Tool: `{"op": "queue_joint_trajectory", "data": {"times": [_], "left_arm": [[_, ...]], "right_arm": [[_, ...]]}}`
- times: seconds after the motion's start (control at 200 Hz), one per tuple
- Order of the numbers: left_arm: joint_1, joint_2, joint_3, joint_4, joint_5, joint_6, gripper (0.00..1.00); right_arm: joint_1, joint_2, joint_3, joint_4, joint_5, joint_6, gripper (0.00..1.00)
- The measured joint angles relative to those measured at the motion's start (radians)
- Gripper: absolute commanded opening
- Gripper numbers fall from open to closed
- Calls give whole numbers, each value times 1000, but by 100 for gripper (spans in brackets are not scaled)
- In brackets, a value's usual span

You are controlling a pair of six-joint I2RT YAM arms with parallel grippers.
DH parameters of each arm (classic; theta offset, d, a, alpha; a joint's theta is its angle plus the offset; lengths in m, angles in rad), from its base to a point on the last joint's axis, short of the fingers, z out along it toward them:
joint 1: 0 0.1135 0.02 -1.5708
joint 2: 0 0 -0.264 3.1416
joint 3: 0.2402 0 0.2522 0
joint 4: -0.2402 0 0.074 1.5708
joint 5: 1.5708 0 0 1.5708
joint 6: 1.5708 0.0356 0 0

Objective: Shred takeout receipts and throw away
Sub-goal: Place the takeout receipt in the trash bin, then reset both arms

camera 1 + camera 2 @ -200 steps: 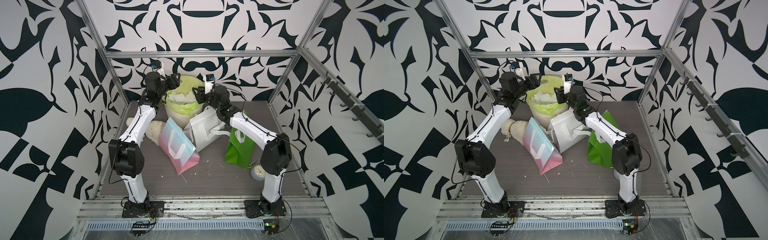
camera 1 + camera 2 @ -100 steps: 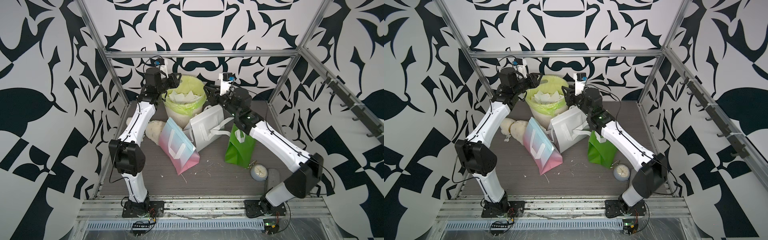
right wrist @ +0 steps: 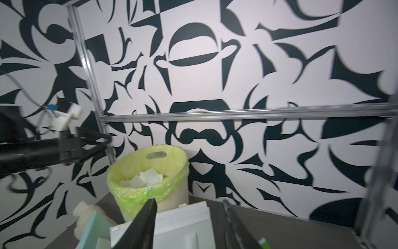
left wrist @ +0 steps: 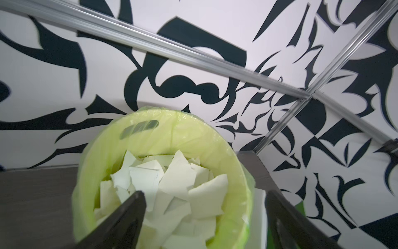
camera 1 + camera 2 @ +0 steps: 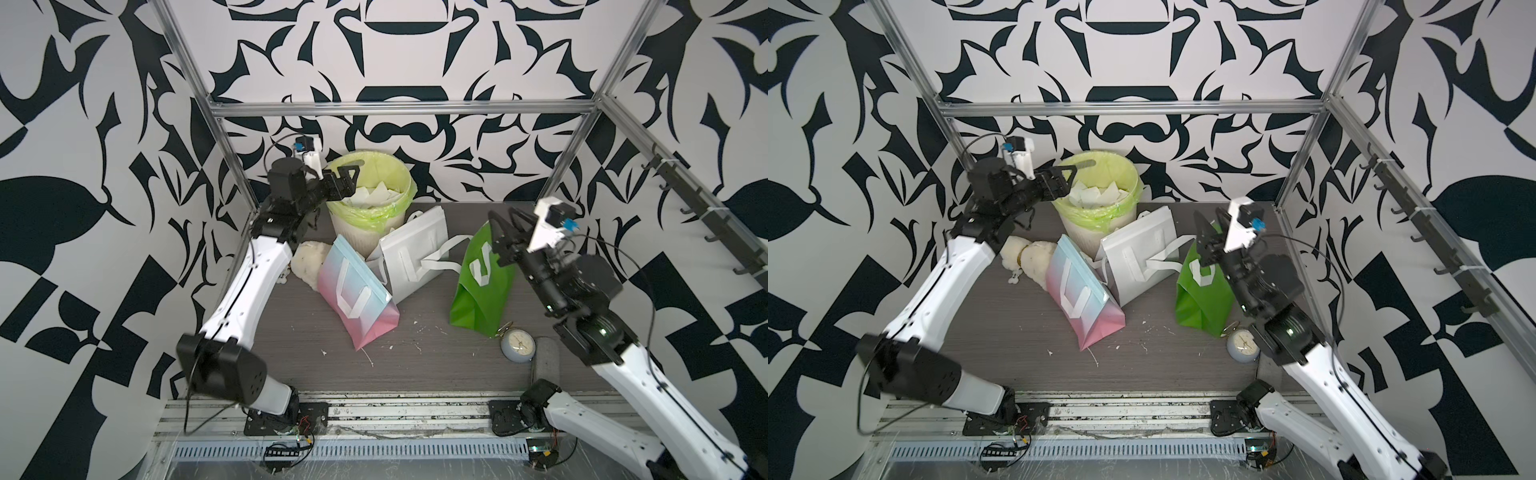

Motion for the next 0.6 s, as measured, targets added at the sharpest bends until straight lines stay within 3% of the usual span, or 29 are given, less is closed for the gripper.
{"op": "queue_joint_trajectory", "data": {"times": [0.145,0.27,0.435,0.525,0.6], "left_arm": [[-5,-365,-248,87,-174,23,99],[-4,-575,-465,131,-393,55,99],[16,-620,-733,80,-658,85,99],[51,-608,-845,56,-721,91,99],[104,-598,-904,49,-752,74,99]], "right_arm": [[0,-218,-151,32,196,-85,54],[0,-303,-276,73,365,-158,58],[-7,-296,-438,101,526,-216,56],[-42,-246,-497,143,565,-229,55],[-136,-151,-508,150,552,-202,56]]}}
